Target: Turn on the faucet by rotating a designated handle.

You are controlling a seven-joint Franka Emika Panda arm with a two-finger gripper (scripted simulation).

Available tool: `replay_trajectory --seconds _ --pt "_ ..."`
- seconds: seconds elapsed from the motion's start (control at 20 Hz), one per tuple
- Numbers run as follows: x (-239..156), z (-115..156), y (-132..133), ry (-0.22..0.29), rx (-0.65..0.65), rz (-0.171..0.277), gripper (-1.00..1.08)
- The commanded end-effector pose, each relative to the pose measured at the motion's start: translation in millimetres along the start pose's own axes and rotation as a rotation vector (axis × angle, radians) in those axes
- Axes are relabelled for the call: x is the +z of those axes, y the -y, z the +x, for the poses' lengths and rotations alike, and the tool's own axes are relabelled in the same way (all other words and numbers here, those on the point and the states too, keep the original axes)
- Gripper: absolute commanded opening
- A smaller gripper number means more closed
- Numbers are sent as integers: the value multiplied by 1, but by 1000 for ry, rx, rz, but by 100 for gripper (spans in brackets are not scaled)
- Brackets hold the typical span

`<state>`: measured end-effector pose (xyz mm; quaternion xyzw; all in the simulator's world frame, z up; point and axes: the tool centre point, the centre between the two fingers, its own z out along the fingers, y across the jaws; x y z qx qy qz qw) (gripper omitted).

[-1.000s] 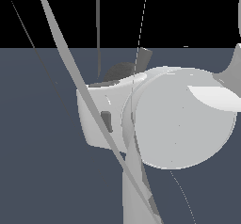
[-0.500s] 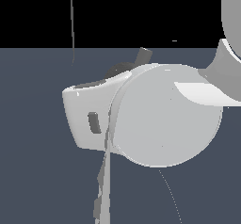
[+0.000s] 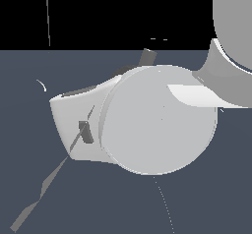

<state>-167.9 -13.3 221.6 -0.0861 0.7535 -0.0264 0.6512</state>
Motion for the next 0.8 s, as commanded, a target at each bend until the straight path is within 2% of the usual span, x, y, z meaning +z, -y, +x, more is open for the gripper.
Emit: replay_trajectory --seconds 0.0,0.75 --pt "24 -49 12 99 173 219 -100" --pt "31 -75 -23 135 178 205 -100"
